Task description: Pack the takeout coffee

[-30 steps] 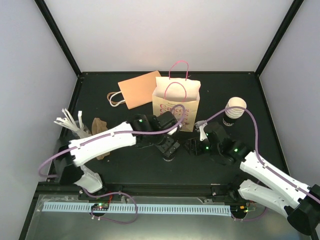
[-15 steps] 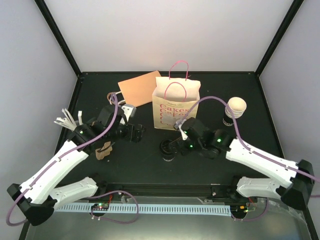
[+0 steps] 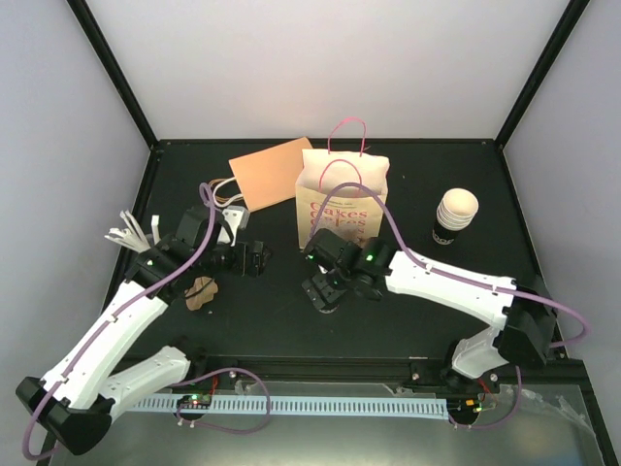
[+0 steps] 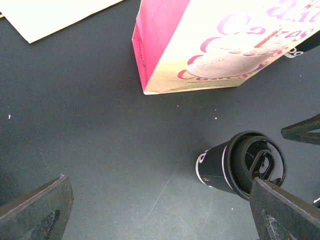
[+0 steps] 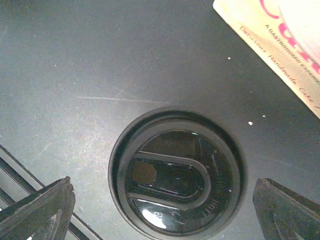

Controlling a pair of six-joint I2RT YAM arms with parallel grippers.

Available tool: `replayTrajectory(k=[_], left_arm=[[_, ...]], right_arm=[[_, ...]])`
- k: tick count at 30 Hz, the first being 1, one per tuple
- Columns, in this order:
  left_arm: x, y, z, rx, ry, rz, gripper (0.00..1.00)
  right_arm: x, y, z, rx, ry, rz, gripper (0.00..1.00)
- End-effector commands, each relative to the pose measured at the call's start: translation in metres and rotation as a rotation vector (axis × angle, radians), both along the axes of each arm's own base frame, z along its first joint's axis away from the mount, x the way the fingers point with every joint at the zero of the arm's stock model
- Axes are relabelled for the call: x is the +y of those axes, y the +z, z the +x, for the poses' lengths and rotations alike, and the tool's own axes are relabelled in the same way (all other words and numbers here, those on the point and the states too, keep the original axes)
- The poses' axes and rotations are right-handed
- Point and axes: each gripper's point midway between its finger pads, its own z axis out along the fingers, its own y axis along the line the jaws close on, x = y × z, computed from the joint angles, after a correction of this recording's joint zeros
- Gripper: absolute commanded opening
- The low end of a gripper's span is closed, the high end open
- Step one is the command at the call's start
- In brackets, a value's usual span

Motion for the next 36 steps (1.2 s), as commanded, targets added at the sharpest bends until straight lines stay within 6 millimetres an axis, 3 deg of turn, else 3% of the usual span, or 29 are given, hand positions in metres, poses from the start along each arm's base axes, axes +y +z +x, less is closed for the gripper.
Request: replayTrajectory(k=[1, 9, 22, 31, 36], left_arm=[[0.0, 0.003, 0.001, -0.019, -0.017, -0.021, 0.99], [0.004, -0.005, 0.002, -0.005, -0.012, -0.012, 0.99], [0.009, -0.009, 0.002, 0.0, -0.004, -0.003, 0.99], [0.014, -0.006, 0.002, -0.018, 0.009, 0.003, 0.99], [0.017, -0.004, 0.002, -0.029, 0.02, 0.004, 0.99]], right_arm=[[0.0, -0.002, 0.0, -0.011, 0.004, -0.056, 1.0], [0.002, -0.019, 0.001, 0.014, -0.009, -0.101, 0.97], [0.004, -0.022, 0.002, 0.015, -0.011, -0.118, 0.9], [0.002, -0.019, 0.003, -0.007, -0.012, -0.128, 0.84], [0.002, -0.006, 0.005, -0.034, -0.021, -0.097, 0.8]])
